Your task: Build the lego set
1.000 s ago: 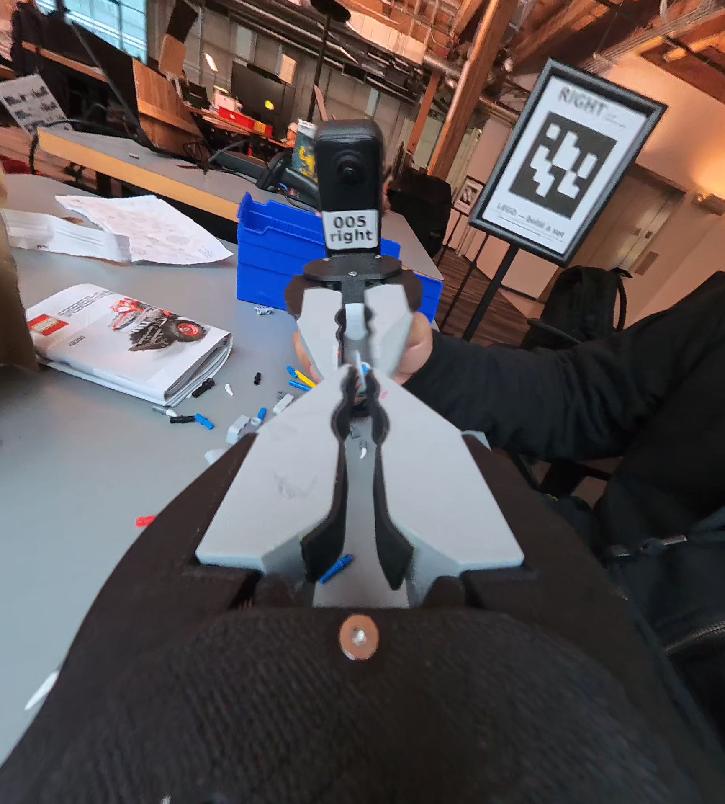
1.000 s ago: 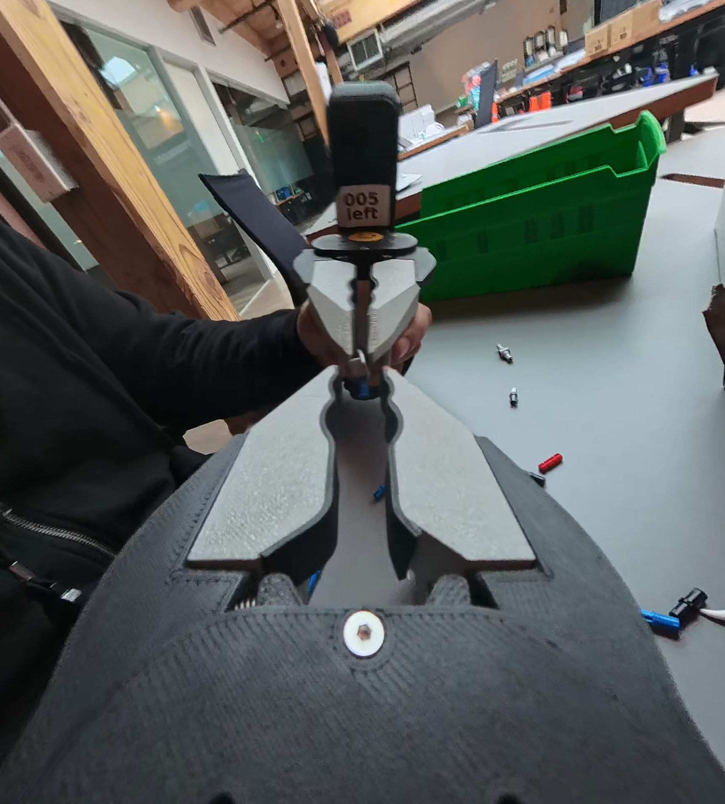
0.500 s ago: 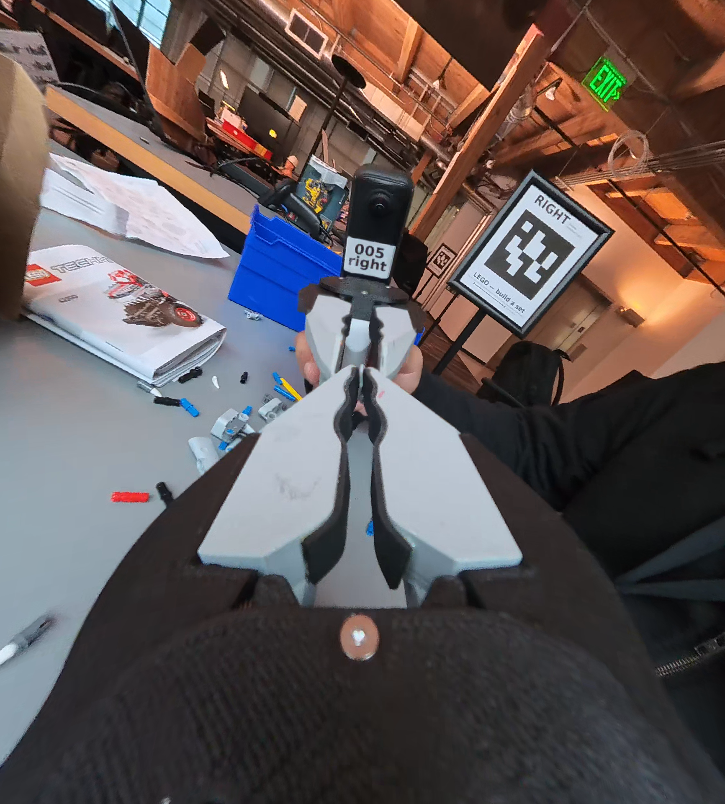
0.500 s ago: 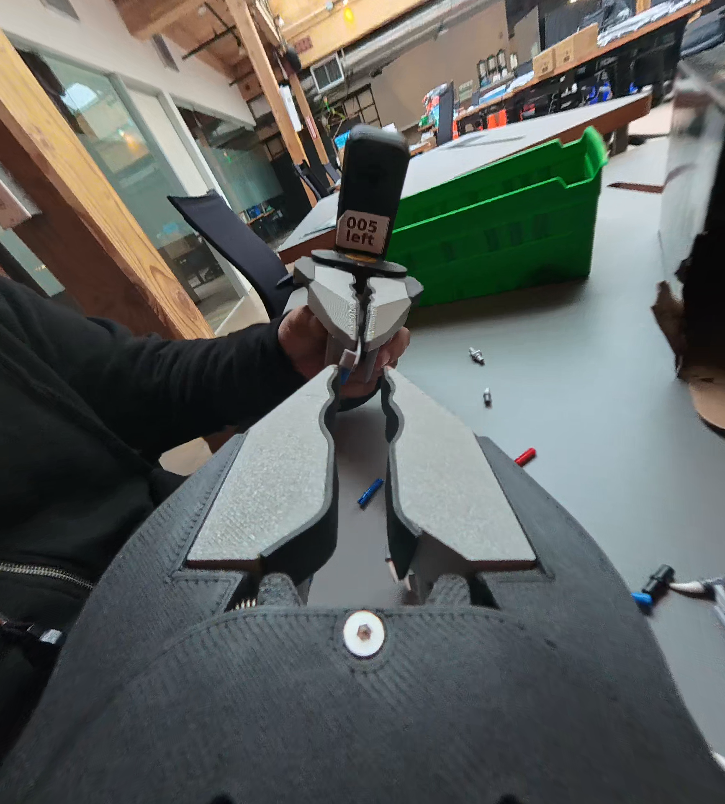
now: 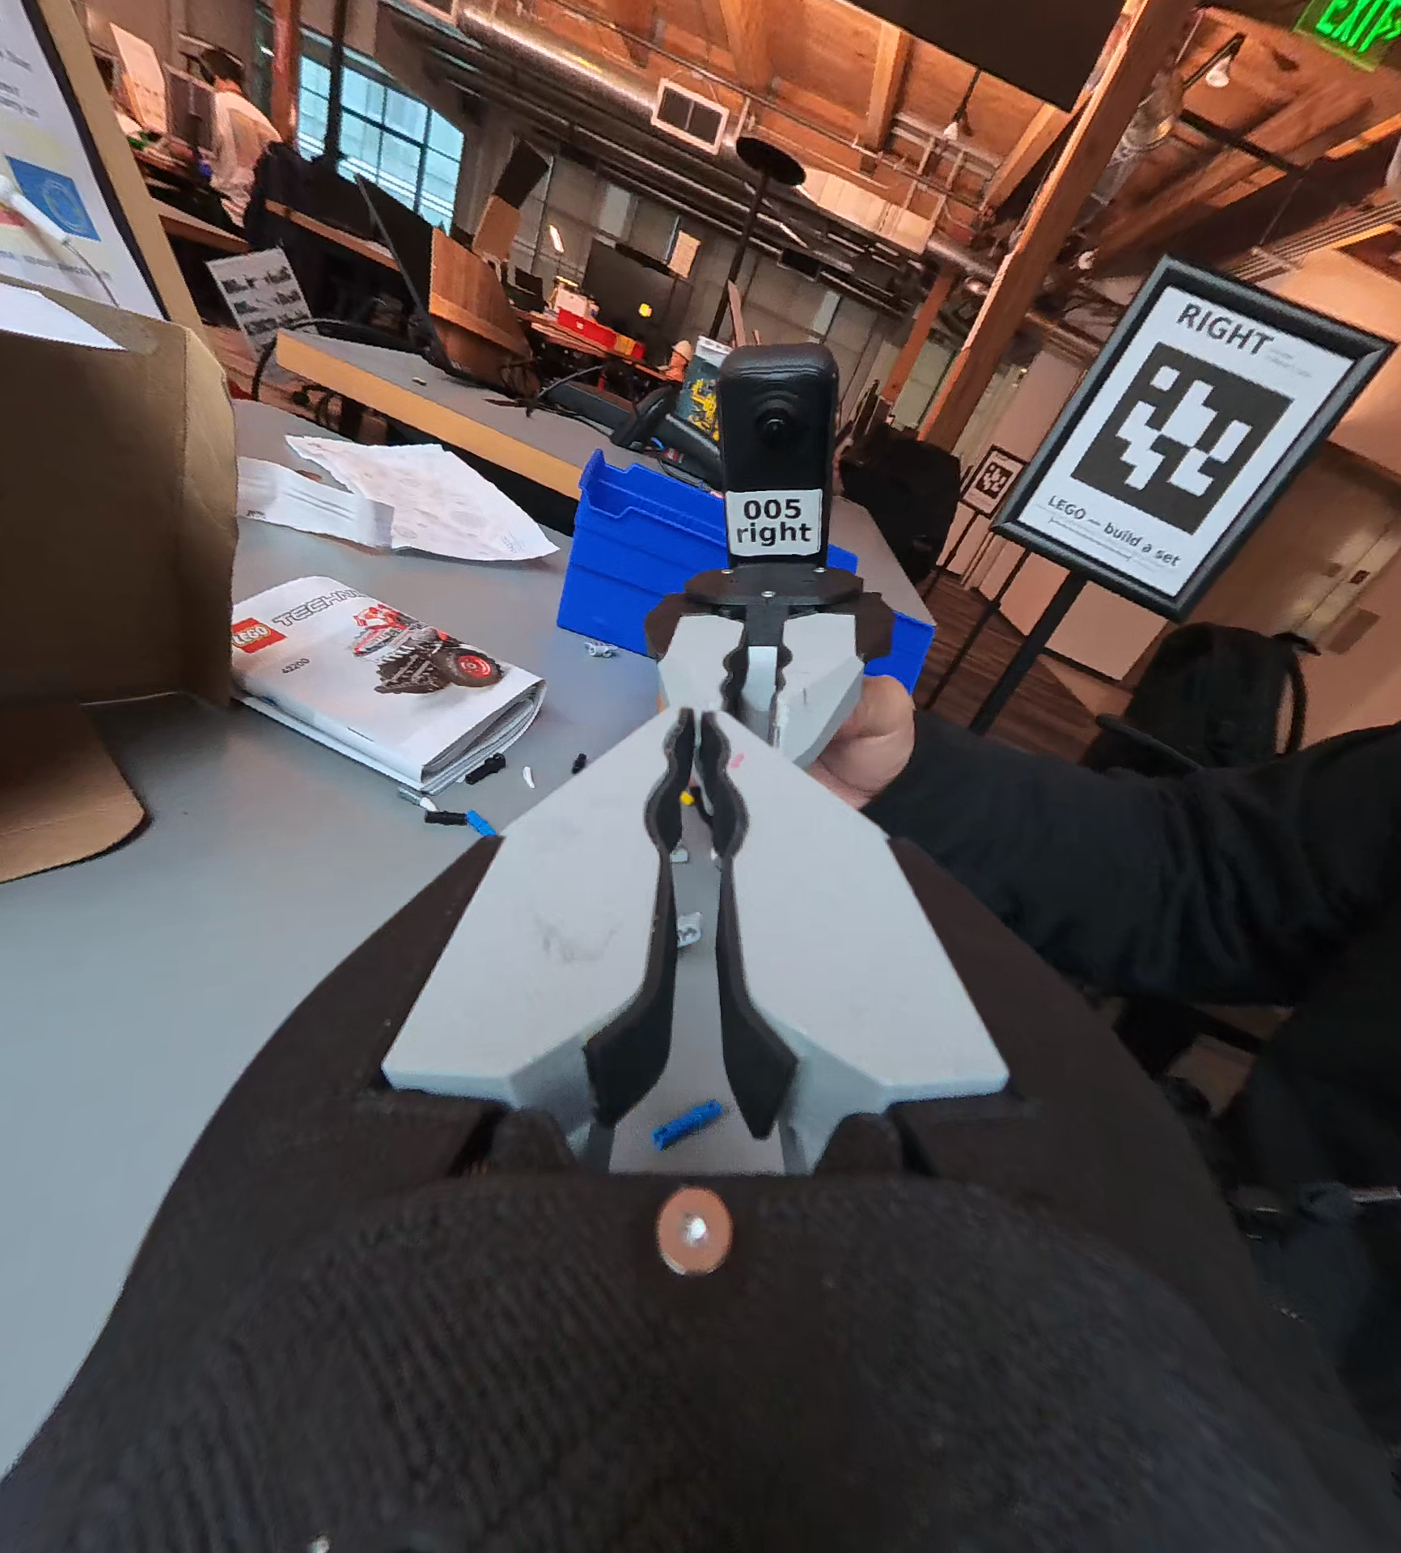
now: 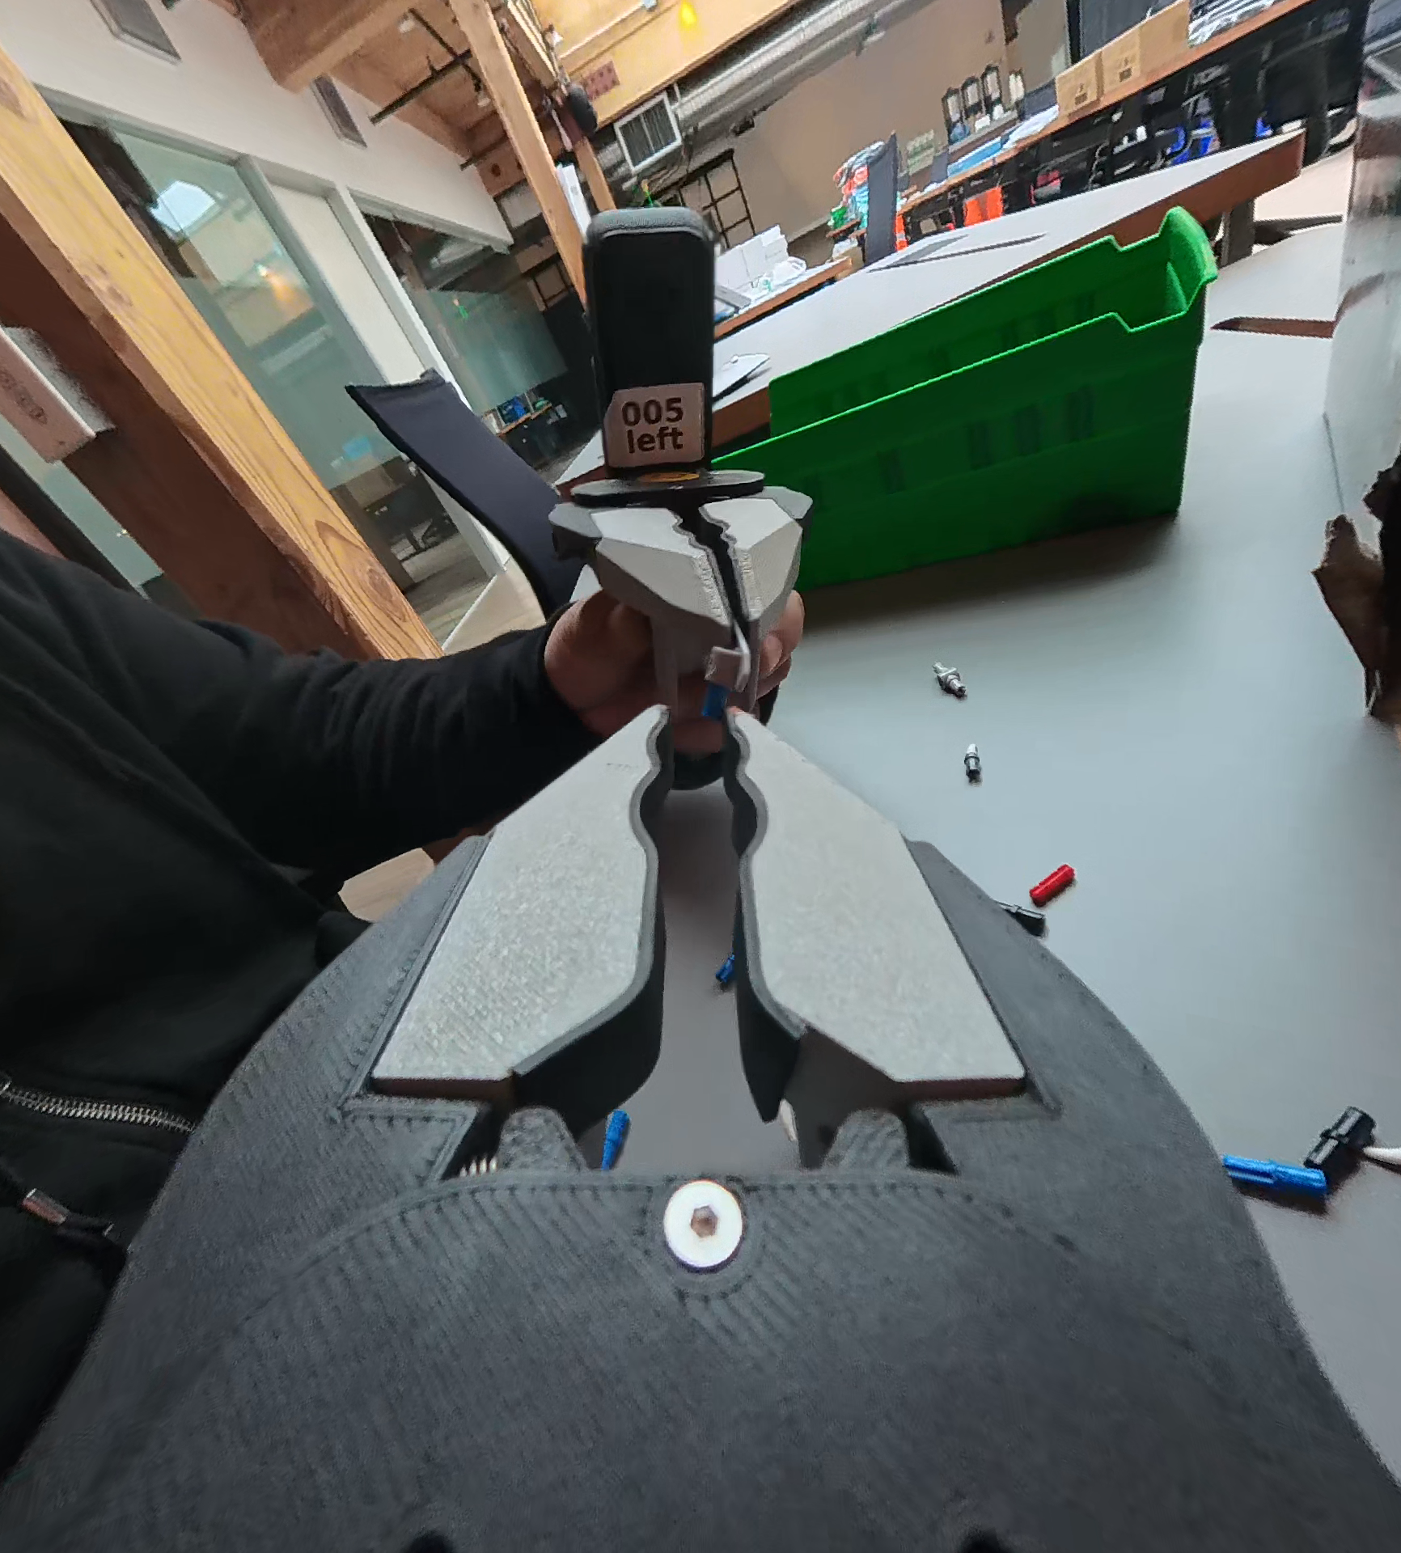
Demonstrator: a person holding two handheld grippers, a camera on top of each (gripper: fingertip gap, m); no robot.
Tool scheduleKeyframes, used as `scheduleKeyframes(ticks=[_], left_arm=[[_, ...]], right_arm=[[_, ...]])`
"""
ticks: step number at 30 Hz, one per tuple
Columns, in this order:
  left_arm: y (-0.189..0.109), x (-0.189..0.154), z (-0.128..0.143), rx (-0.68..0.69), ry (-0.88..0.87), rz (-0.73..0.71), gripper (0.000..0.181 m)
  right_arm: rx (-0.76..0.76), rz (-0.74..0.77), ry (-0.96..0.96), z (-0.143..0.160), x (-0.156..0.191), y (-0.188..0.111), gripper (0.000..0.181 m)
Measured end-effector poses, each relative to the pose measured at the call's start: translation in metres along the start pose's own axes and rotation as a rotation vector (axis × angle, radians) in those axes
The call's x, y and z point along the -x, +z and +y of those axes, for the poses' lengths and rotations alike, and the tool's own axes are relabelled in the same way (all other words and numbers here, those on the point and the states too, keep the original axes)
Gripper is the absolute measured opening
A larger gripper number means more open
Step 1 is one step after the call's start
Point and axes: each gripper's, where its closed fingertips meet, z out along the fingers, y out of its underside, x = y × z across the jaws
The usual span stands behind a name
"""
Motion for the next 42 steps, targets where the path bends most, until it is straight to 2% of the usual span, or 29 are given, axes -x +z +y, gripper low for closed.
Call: scheduleKeyframes(ticks=[7, 10, 11, 15, 20, 27, 29, 31, 33, 34, 35, 37, 38, 39, 42], left_arm=[[0.005, -0.005, 0.002, -0.001, 0.071, -0.015, 0.000], [0.006, -0.009, 0.005, 0.027, 0.031, 0.036, 0.001], [0.006, -0.011, 0.007, 0.044, 0.034, 0.047, 0.006], [0.005, -0.015, 0.012, 0.080, 0.093, 0.047, 0.000], [0.004, -0.023, 0.012, 0.081, 0.078, 0.089, 0.000], [0.004, -0.029, 0.010, 0.084, 0.105, 0.092, 0.000], [0.002, -0.032, 0.003, 0.046, 0.179, 0.051, 0.000], [0.001, -0.032, 0.001, 0.033, 0.177, 0.018, 0.000], [-0.021, -0.036, -0.037, -0.182, 0.152, 0.024, 0.000], [-0.038, -0.030, -0.053, -0.254, 0.152, -0.002, 0.000], [-0.043, -0.017, -0.053, -0.227, 0.171, -0.048, 0.000], [-0.033, 0.008, -0.021, -0.027, 0.148, -0.120, 0.000], [-0.026, 0.011, -0.009, 0.021, 0.125, -0.119, 0.000], [-0.020, 0.011, -0.002, 0.049, 0.096, -0.106, 0.000], [-0.013, -0.012, -0.007, 0.033, 0.107, 0.012, 0.000]], right_arm=[[-0.022, 0.008, 0.024, -0.002, -0.003, -0.003, 0.000], [0.039, 0.067, -0.105, 0.003, -0.002, -0.005, 0.001], [0.048, 0.086, -0.132, 0.004, -0.003, -0.006, 0.001], [0.084, 0.092, -0.212, 0.007, 0.003, -0.007, 0.001], [0.060, 0.029, -0.203, 0.006, 0.011, -0.007, 0.001], [0.086, 0.075, -0.293, 0.007, 0.016, -0.004, 0.000], [0.051, 0.075, -0.290, 0.001, 0.019, -0.002, 0.000], [0.080, 0.103, -0.309, 0.004, 0.015, -0.002, 0.000], [0.263, 0.228, -0.335, 0.033, -0.009, -0.009, 0.001], [0.238, 0.208, -0.320, 0.032, -0.006, -0.010, 0.000], [0.172, 0.169, -0.288, 0.023, 0.000, -0.010, 0.000], [0.017, 0.072, -0.252, -0.003, 0.014, -0.014, 0.000], [-0.010, 0.075, -0.277, -0.010, 0.015, -0.015, 0.000], [0.014, 0.110, -0.315, -0.008, 0.011, -0.015, 0.000], [0.046, 0.126, -0.336, 0.000, 0.010, -0.014, 0.000]])
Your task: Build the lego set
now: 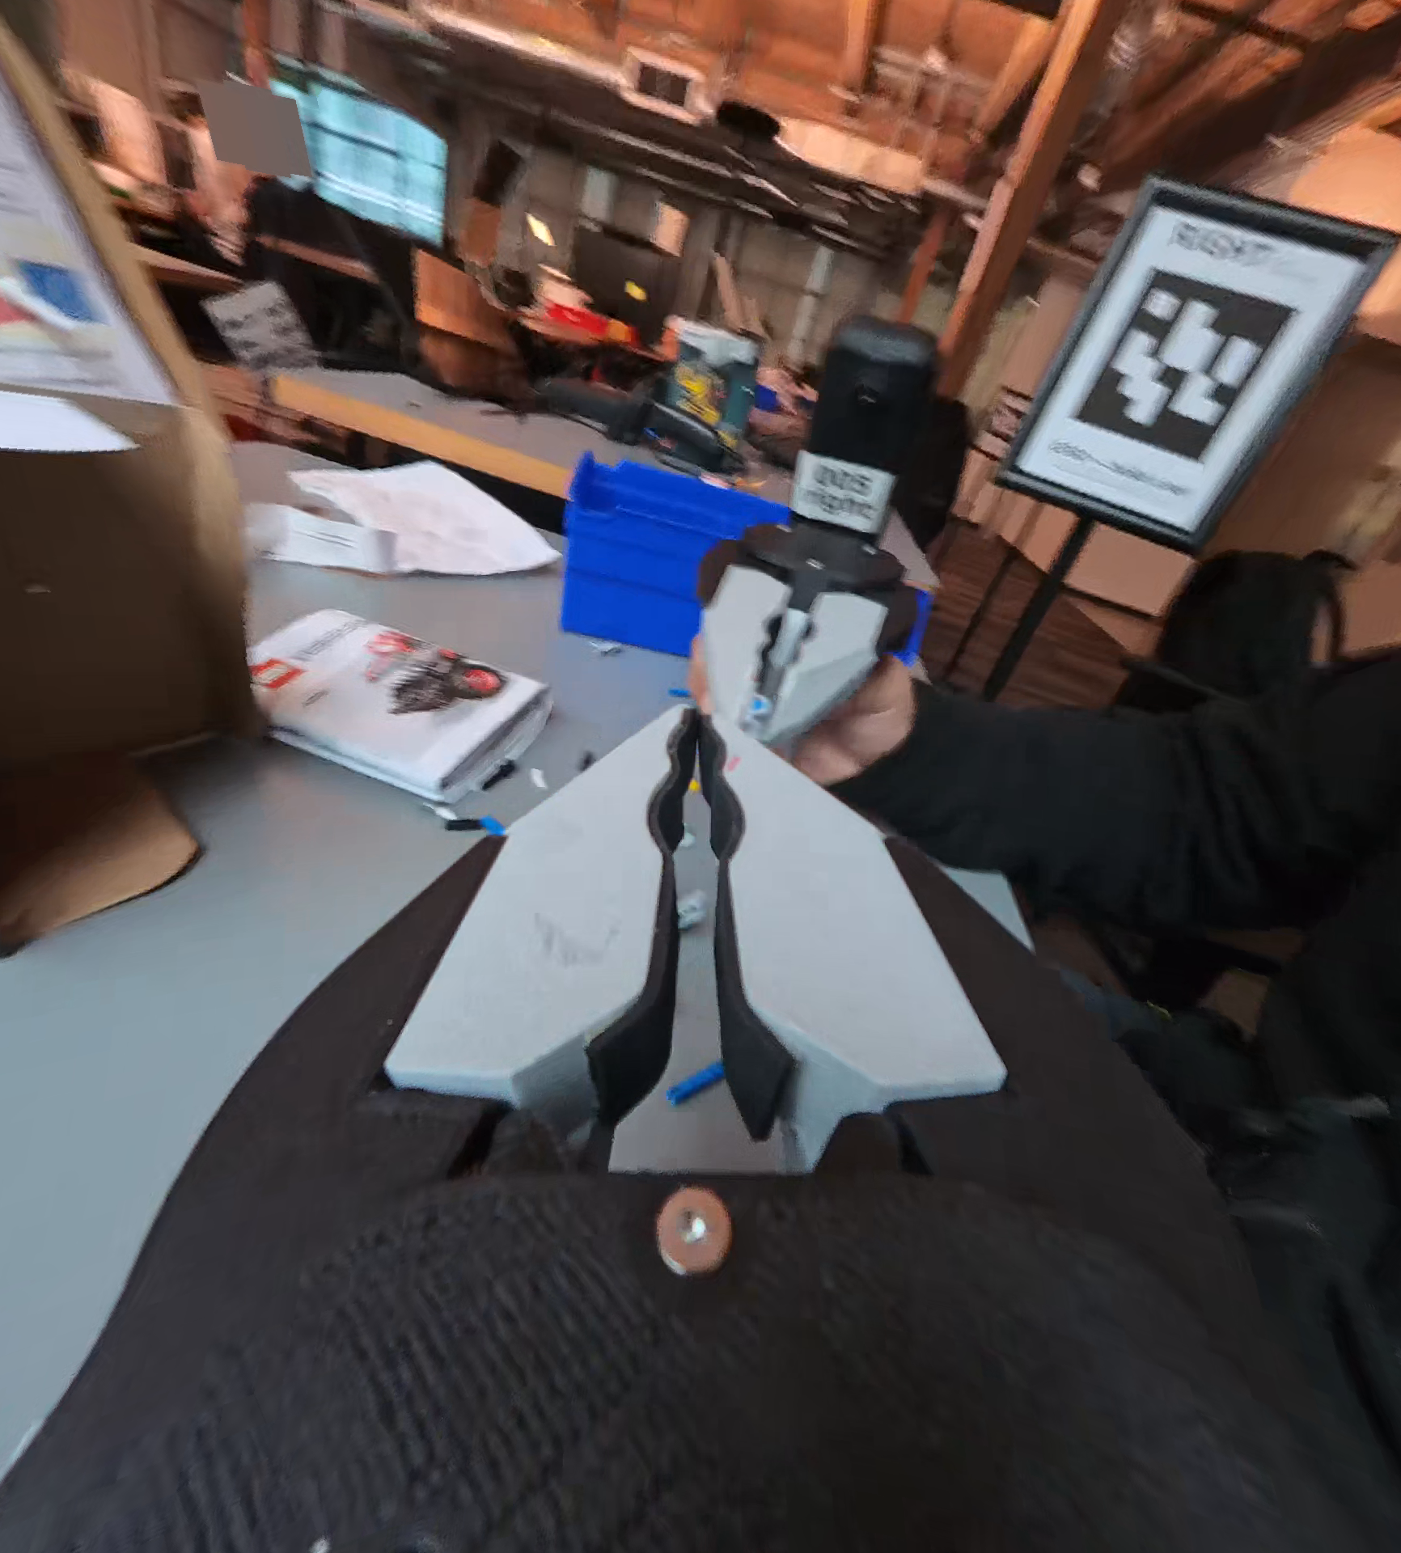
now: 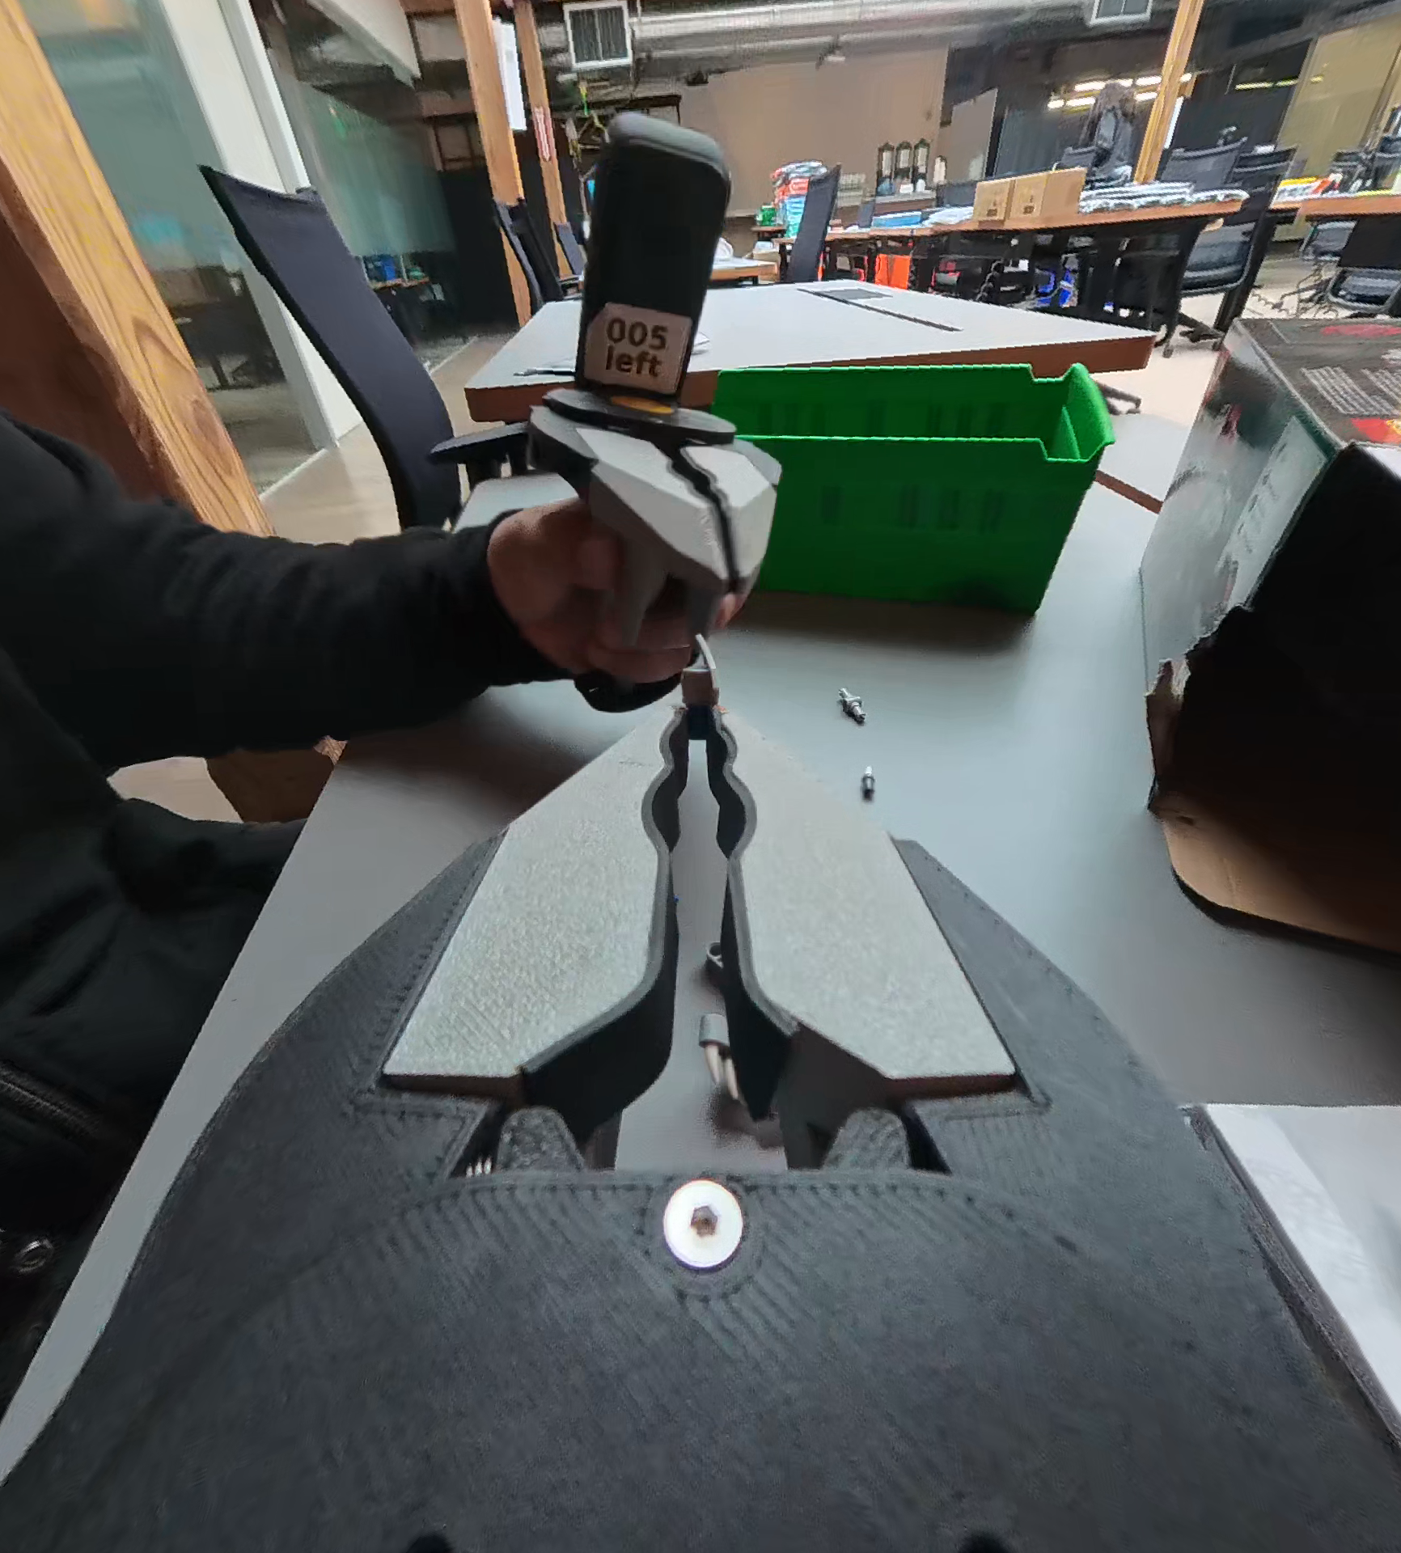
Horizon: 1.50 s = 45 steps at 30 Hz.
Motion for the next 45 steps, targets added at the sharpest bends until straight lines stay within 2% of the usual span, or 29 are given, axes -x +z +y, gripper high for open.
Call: scheduleKeyframes(ticks=[2, 5, 8, 11, 20, 23, 27, 32, 37, 43, 45], left_arm=[[0.005, -0.008, 0.014, 0.081, -0.006, 0.059, 0.000], [0.015, -0.013, 0.029, 0.152, -0.075, 0.108, 0.021], [0.014, -0.016, 0.020, 0.105, -0.009, 0.092, 0.012], [0.013, -0.018, 0.023, 0.117, 0.003, 0.102, 0.000], [0.013, -0.020, 0.025, 0.134, -0.011, 0.115, 0.001], [0.014, -0.021, 0.030, 0.158, -0.025, 0.126, 0.007], [0.014, -0.024, 0.027, 0.148, 0.064, 0.103, 0.005], [0.016, -0.029, 0.023, 0.108, 0.000, 0.147, 0.004], [0.014, -0.029, 0.019, 0.100, 0.087, 0.088, 0.000], [0.014, -0.030, 0.009, 0.043, 0.049, 0.072, 0.000], [0.013, -0.030, 0.009, 0.046, 0.065, 0.051, 0.000]], right_arm=[[-0.004, -0.008, -0.007, -0.001, 0.001, 0.000, 0.001], [0.016, 0.001, -0.041, 0.001, 0.002, 0.001, 0.000], [0.077, -0.009, -0.067, 0.010, 0.005, 0.005, 0.000], [0.093, -0.024, -0.076, 0.013, 0.008, 0.009, 0.000], [0.084, -0.030, -0.105, 0.012, 0.010, 0.007, 0.000], [0.071, -0.030, -0.100, 0.010, 0.009, 0.006, 0.000], [0.048, -0.058, -0.078, 0.007, 0.012, 0.006, 0.000], [0.069, -0.073, -0.090, 0.010, 0.017, 0.008, 0.000], [0.043, -0.070, -0.078, 0.006, 0.018, 0.010, 0.000], [-0.016, -0.050, -0.052, -0.004, 0.018, 0.009, 0.000], [0.037, -0.015, -0.036, 0.002, 0.015, 0.010, 0.000]])
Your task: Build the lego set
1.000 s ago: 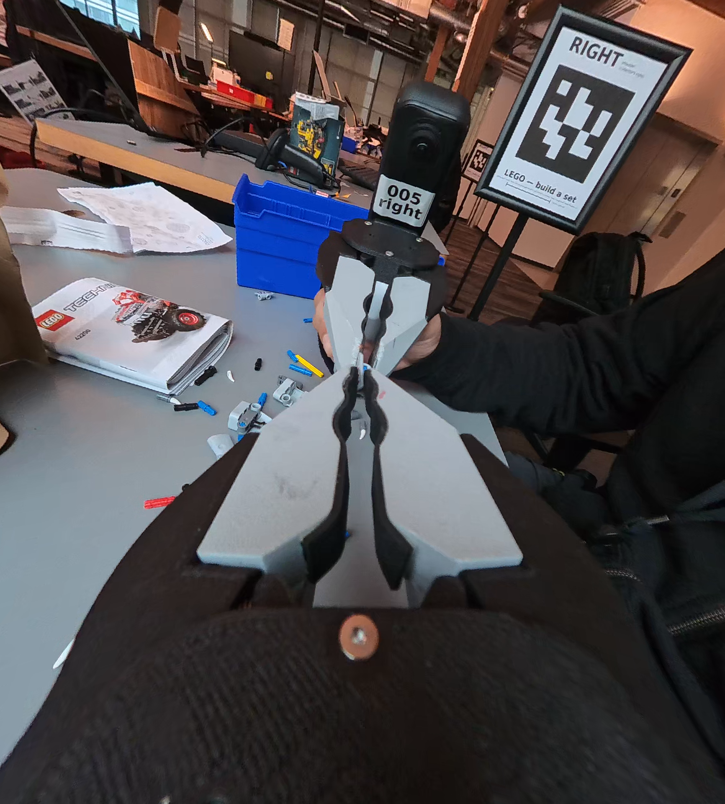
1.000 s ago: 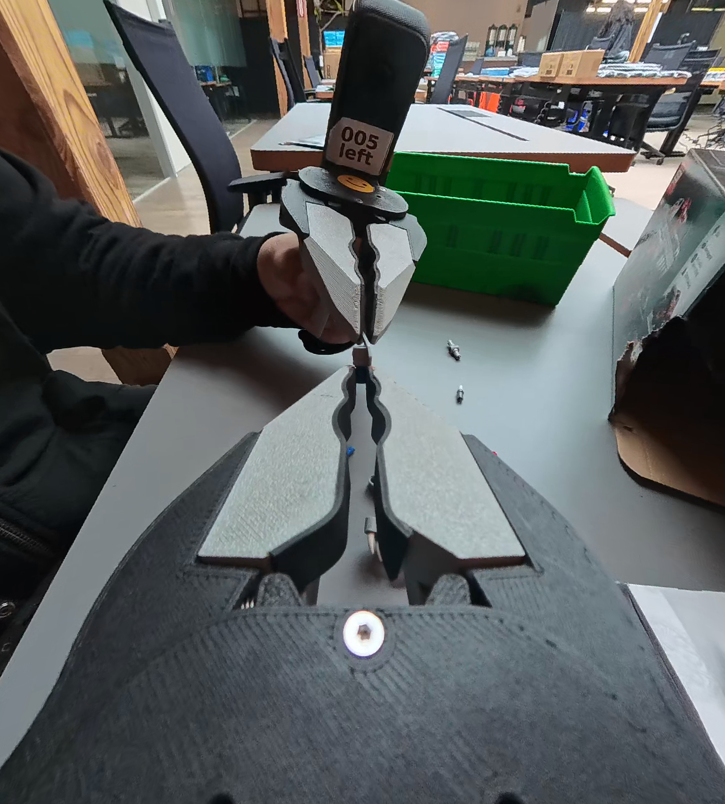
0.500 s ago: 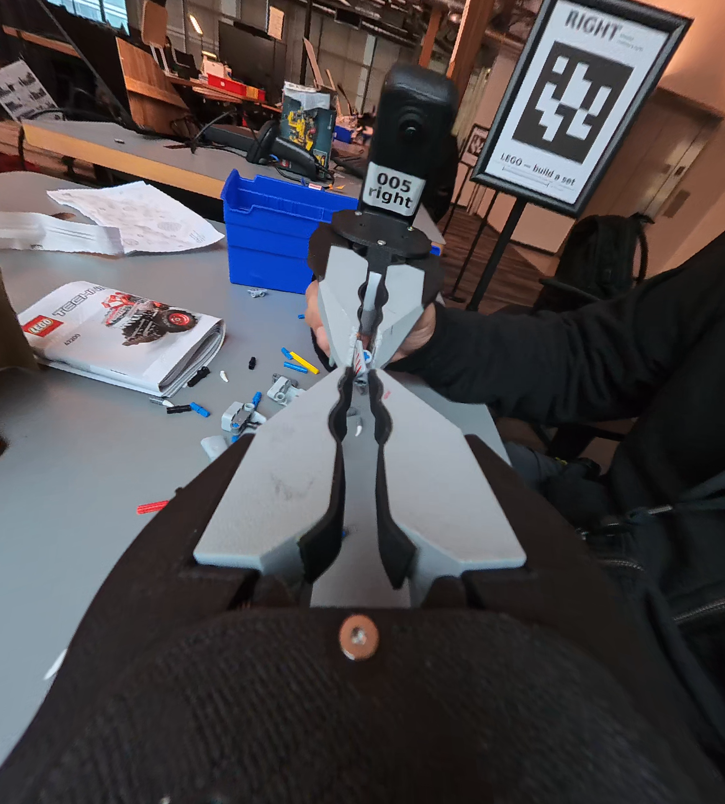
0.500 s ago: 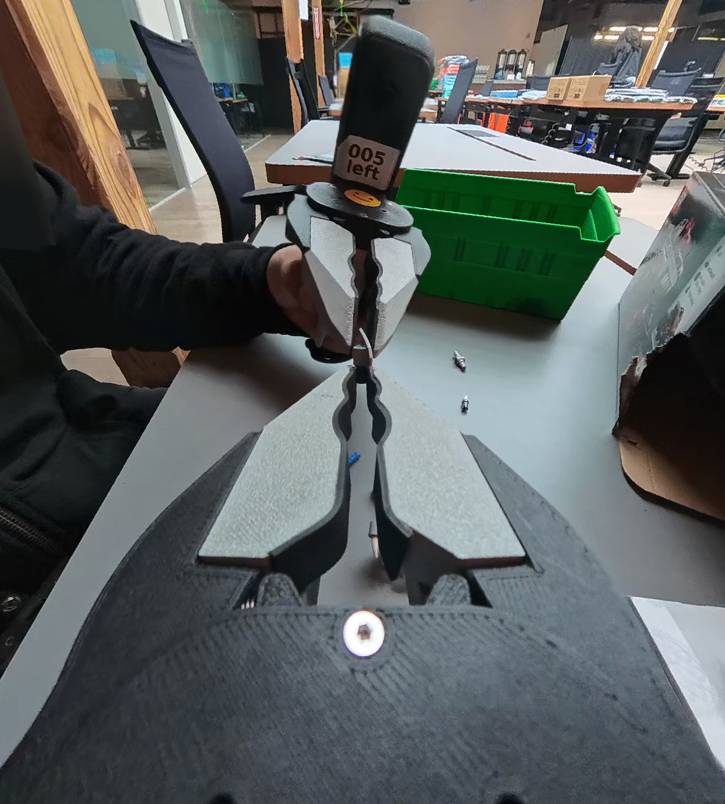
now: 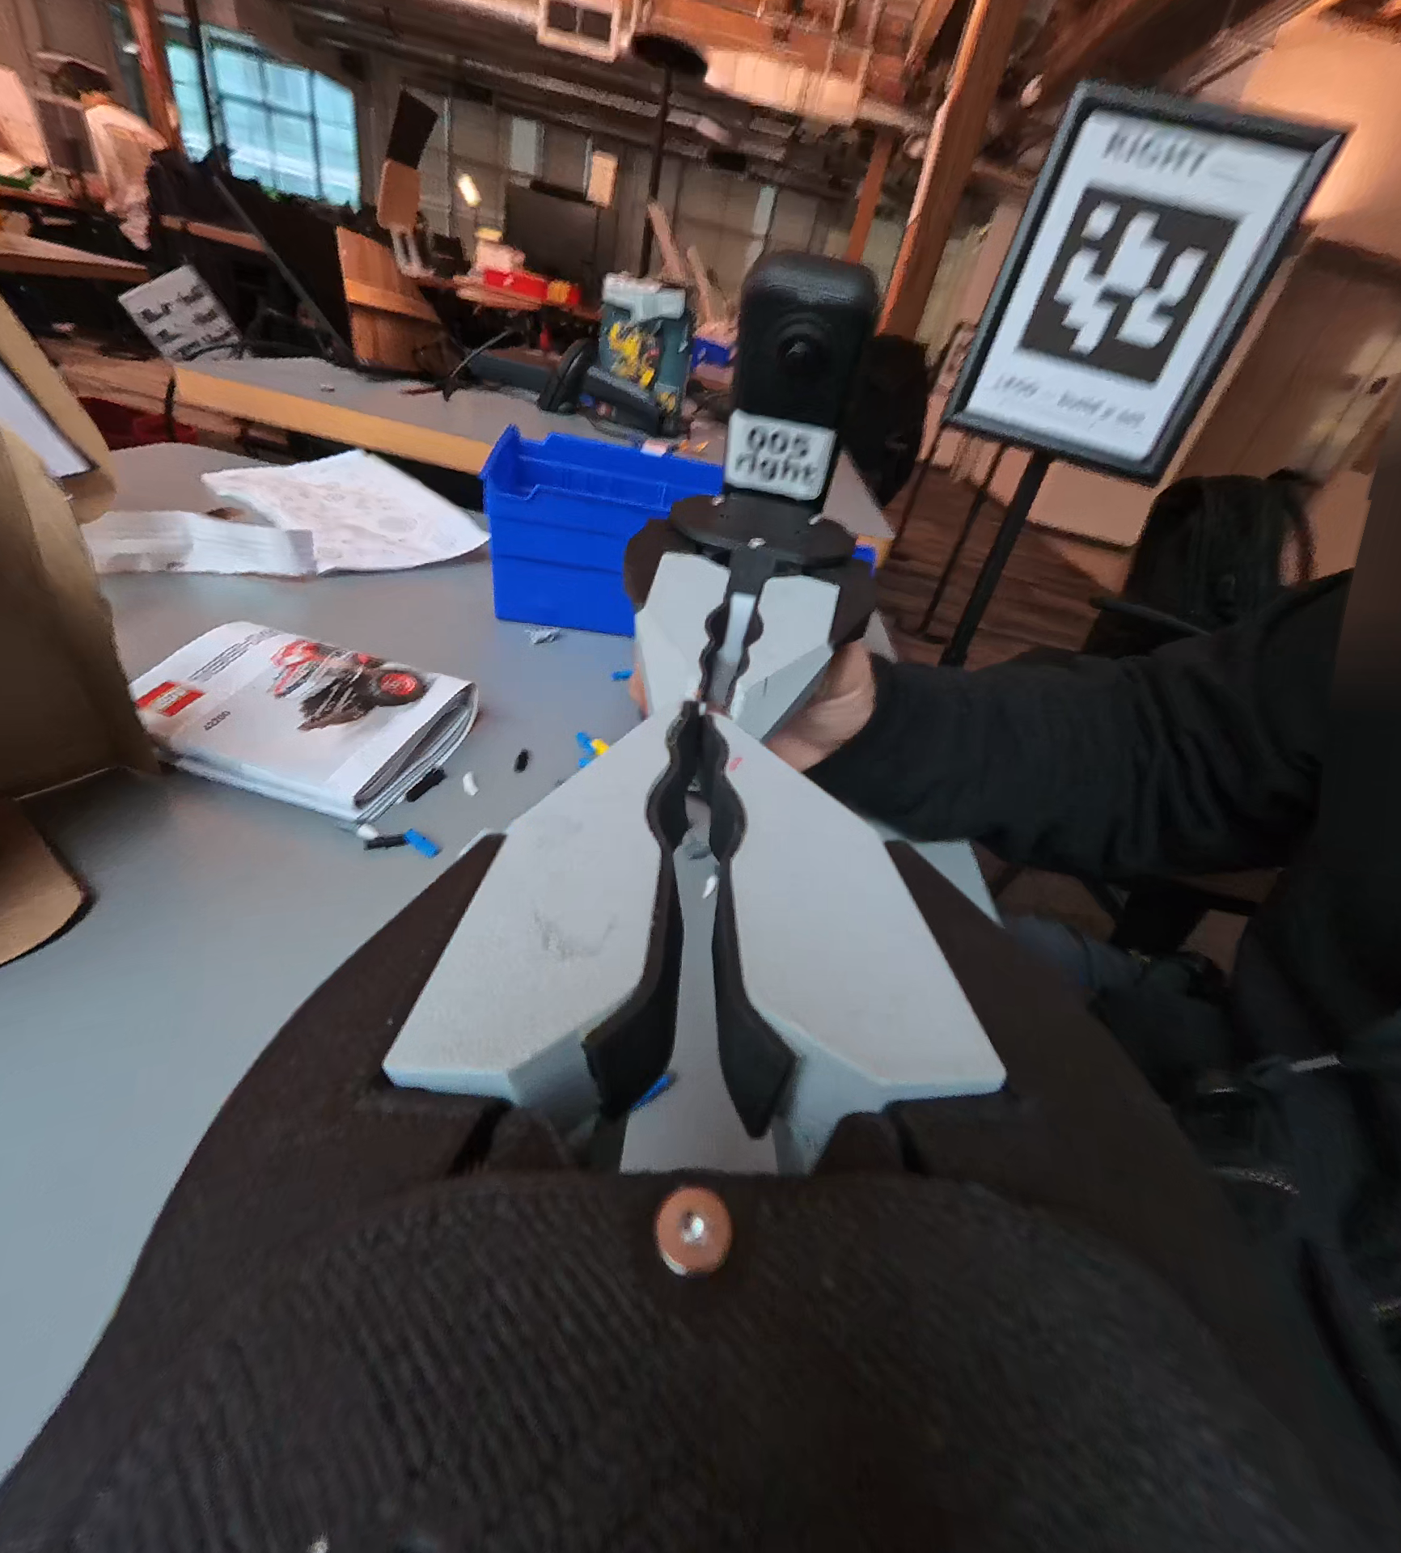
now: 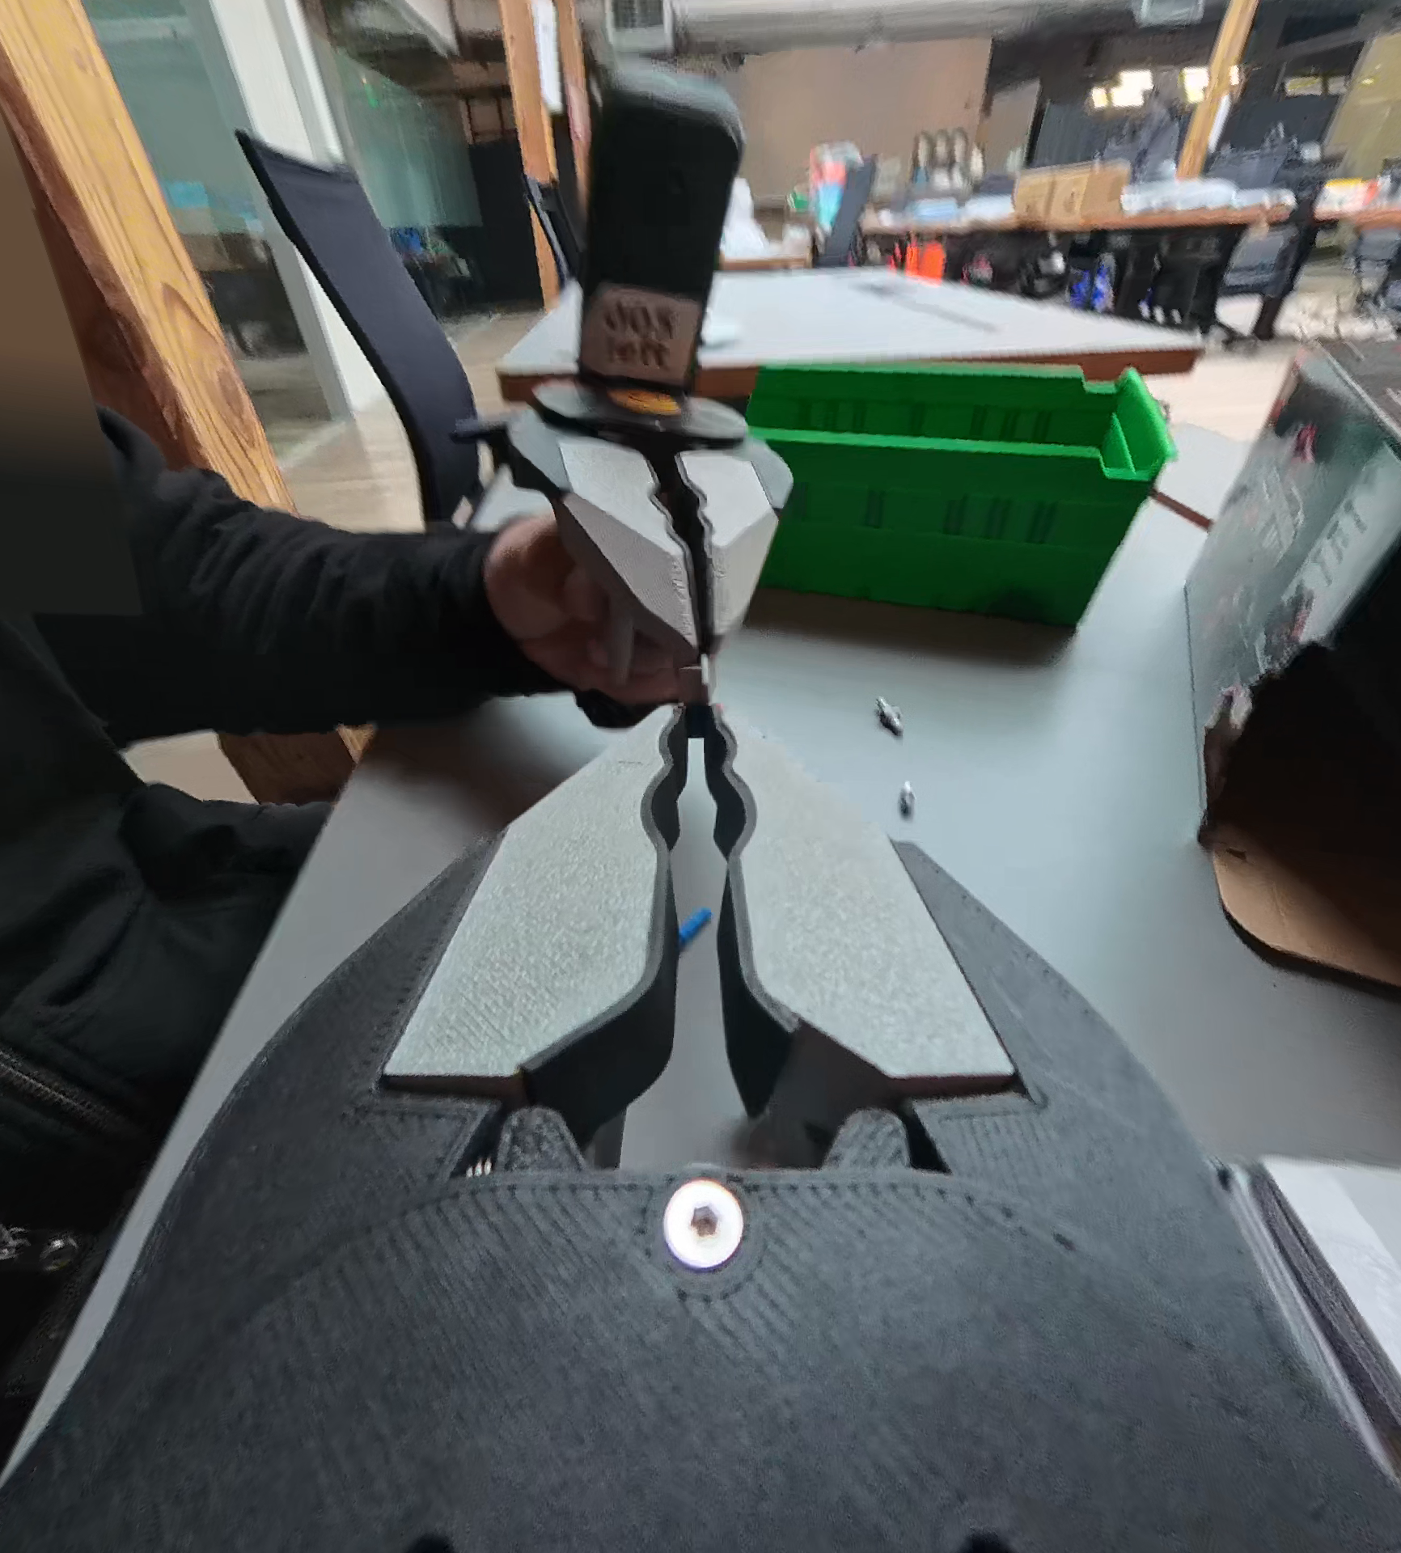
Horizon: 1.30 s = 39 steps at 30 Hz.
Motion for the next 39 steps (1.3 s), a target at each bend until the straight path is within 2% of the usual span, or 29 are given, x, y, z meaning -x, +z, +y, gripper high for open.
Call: scheduleKeyframes(ticks=[2, 3, 5, 6, 12, 13, 14, 17, 19, 26, 32, 36, 39], left_arm=[[-0.009, 0.003, -0.013, -0.063, -0.006, -0.021, 0.000], [-0.018, 0.013, -0.018, -0.087, -0.007, -0.065, 0.000], [-0.028, 0.036, -0.007, -0.013, -0.018, -0.140, 0.000], [-0.029, 0.039, -0.002, 0.001, -0.041, -0.137, 0.000], [-0.001, 0.011, 0.024, 0.141, -0.069, 0.045, 0.001], [0.001, 0.007, 0.026, 0.150, -0.072, 0.067, 0.009], [0.003, 0.005, 0.026, 0.153, -0.069, 0.075, 0.010], [0.002, 0.004, 0.018, 0.109, -0.028, 0.057, 0.011], [0.001, 0.004, 0.019, 0.114, -0.028, 0.056, 0.002], [0.000, 0.005, 0.020, 0.142, 0.094, -0.006, 0.000], [0.002, 0.008, 0.019, 0.122, 0.032, 0.000, 0.001], [-0.001, 0.010, 0.019, 0.149, 0.109, -0.050, 0.000], [-0.001, 0.024, 0.028, 0.210, 0.123, -0.132, 0.000]], right_arm=[[0.230, 0.123, -0.044, 0.037, -0.020, -0.004, 0.001], [0.211, 0.106, -0.037, 0.035, -0.018, -0.007, 0.001], [0.007, 0.024, 0.003, 0.002, -0.008, -0.015, 0.000], [-0.023, 0.035, -0.006, -0.003, -0.010, -0.017, 0.000], [-0.003, 0.023, -0.056, 0.000, -0.007, -0.013, 0.000], [-0.006, 0.005, -0.058, -0.001, -0.004, -0.013, 0.000], [-0.003, -0.008, -0.060, 0.000, -0.002, -0.012, 0.000], [0.039, -0.021, -0.062, 0.007, -0.001, -0.009, 0.000], [0.046, -0.026, -0.067, 0.009, 0.001, -0.007, 0.000], [0.052, -0.030, -0.055, 0.010, 0.001, -0.005, 0.000], [0.055, -0.018, -0.028, 0.011, -0.002, -0.003, 0.000], [0.056, -0.004, -0.016, 0.011, -0.004, 0.001, 0.001], [0.117, 0.057, 0.049, 0.024, -0.018, 0.004, 0.001]])
